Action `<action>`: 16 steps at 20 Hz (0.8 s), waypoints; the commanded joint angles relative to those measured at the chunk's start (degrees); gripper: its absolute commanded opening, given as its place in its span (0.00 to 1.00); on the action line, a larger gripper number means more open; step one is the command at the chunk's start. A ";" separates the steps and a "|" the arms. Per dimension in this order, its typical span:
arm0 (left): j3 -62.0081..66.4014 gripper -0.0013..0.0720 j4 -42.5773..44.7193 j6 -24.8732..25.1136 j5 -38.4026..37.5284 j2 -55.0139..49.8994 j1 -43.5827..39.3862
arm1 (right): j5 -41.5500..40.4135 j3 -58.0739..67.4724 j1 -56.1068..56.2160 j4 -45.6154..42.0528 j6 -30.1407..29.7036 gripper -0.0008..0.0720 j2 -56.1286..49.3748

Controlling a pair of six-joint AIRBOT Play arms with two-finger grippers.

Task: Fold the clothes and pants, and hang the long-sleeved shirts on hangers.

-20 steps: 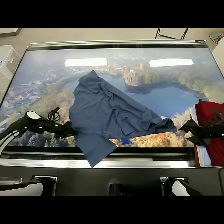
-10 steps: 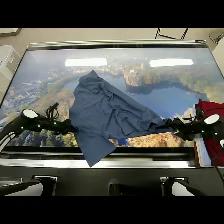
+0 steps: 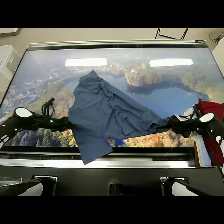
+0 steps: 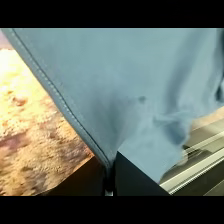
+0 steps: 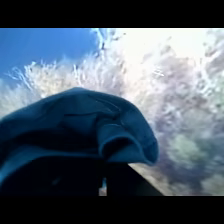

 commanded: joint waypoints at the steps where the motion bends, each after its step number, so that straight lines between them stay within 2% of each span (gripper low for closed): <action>1: 6.10 0.04 -0.07 3.19 0.02 6.51 0.37 | 8.55 7.34 -0.11 1.03 -4.68 0.06 4.20; 2: 10.99 0.04 -0.07 5.90 0.04 9.33 0.83 | 9.84 12.17 -0.09 0.42 -4.59 0.06 7.28; 3: 17.68 0.04 -0.04 6.32 0.46 12.24 1.75 | 9.92 17.73 -0.11 0.42 -3.76 0.06 10.91; 5: 34.16 0.04 -0.07 3.74 2.91 16.39 5.31 | 7.02 29.18 -0.09 0.31 -2.71 0.06 18.18; 7: 51.82 0.04 -0.04 0.66 7.87 18.64 9.86 | 0.33 40.74 -0.09 -1.25 -2.73 0.06 25.35; 9: 64.52 0.04 -0.04 -1.29 11.32 19.89 12.72 | -4.28 48.11 -0.11 -2.69 -2.12 0.06 31.87; 12: 70.38 0.05 -0.74 -4.90 10.99 22.34 12.76 | -2.75 49.33 -0.11 -2.91 -0.26 0.06 38.71; 16: 70.40 0.05 -0.72 -5.01 14.38 24.94 12.79 | 1.53 49.35 -0.09 -3.93 0.50 0.06 40.50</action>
